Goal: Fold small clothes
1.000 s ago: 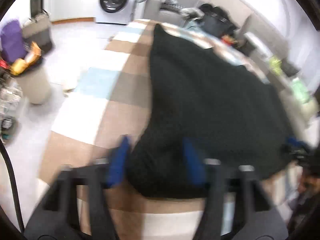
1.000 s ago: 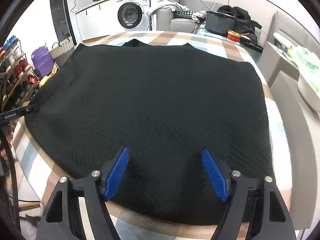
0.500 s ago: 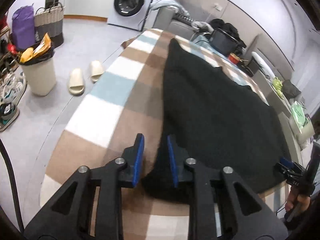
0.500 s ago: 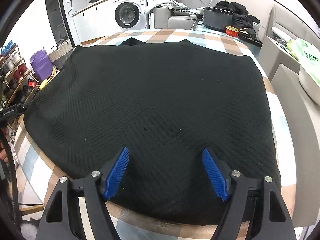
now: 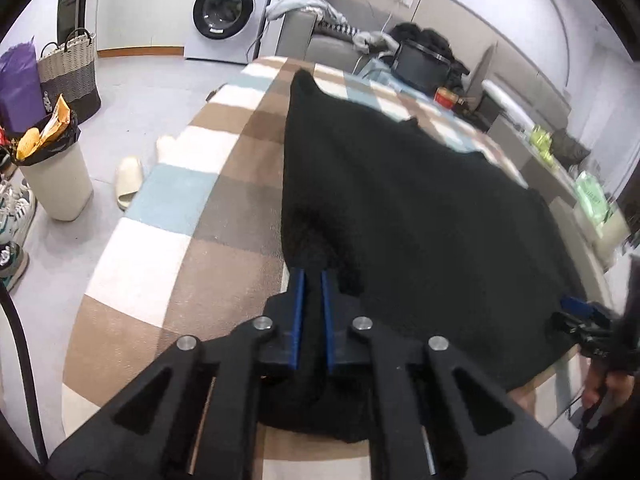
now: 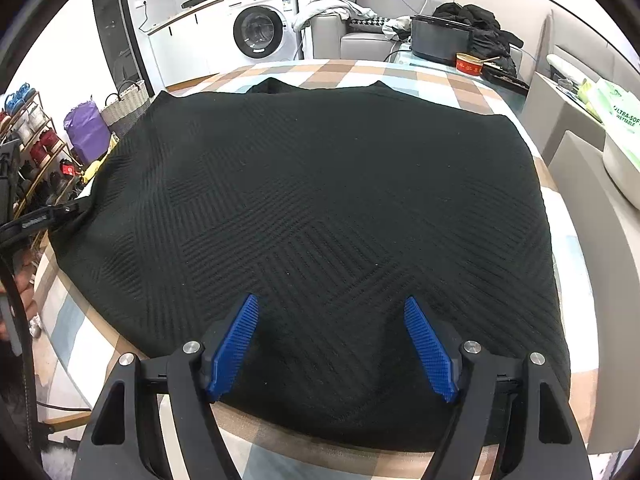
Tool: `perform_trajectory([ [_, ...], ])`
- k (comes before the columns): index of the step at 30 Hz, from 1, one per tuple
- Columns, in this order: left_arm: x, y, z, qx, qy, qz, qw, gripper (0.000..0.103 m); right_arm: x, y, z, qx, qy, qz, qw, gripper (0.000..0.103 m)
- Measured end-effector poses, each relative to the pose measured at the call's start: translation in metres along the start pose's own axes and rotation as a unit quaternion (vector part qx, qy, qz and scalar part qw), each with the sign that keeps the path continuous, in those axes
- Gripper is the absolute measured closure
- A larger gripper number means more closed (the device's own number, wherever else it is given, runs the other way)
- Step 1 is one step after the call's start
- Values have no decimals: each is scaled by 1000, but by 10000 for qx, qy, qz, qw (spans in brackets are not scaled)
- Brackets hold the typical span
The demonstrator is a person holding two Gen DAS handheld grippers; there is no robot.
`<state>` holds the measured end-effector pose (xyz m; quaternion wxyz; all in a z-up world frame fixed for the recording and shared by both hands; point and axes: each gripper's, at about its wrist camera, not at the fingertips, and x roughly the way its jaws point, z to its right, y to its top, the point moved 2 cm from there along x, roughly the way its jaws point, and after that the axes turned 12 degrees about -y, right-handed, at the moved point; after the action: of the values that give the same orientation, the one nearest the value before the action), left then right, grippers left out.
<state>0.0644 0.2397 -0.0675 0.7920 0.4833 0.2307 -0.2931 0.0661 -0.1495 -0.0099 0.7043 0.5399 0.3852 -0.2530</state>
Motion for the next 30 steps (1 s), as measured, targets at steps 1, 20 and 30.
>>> perform_trajectory([
  [1,-7,-1,-2,-16,8,88,10000,97,1,0,0,-3,1,-9,10000,25],
  [20,-13,8,66,823,-324,-92,9960,41,2,33,-15,0,127,139,9998,25],
  [30,43,-7,73,1440,171,-1011,9843,22,29,36,3,-500,-345,-30,9982,24],
])
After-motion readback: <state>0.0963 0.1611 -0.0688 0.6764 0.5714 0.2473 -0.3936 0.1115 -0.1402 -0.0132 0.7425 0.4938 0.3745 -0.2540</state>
